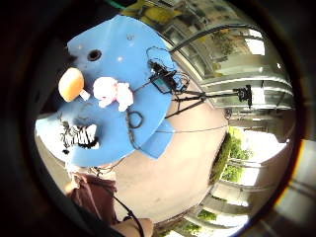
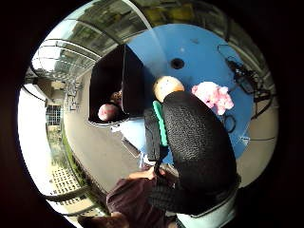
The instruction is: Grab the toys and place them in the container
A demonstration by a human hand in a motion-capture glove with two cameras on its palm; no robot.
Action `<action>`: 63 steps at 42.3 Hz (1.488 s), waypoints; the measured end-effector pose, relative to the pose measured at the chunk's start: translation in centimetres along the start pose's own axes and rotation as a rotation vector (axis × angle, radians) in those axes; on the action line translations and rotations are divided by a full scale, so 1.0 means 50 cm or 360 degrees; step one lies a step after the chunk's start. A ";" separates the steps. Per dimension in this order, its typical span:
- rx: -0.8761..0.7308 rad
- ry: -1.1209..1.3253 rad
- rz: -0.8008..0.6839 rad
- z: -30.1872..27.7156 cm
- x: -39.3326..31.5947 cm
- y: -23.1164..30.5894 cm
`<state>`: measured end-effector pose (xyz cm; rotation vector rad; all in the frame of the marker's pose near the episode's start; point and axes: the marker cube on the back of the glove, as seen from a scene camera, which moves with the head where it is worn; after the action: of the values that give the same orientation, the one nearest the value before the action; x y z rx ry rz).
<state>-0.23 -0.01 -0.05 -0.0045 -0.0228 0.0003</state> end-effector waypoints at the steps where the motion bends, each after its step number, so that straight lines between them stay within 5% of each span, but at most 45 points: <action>1: -0.0002 -0.0011 0.0001 0.000 -0.001 0.000; 27: -0.0210 -0.0032 -0.0026 0.038 0.043 -0.086; 50: -0.0743 0.0069 -0.0049 0.477 0.139 -0.199; 63: -0.0327 -0.0162 -0.0094 0.563 0.146 -0.202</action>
<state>6.43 -9.95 28.32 -0.2093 -0.1248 -0.0611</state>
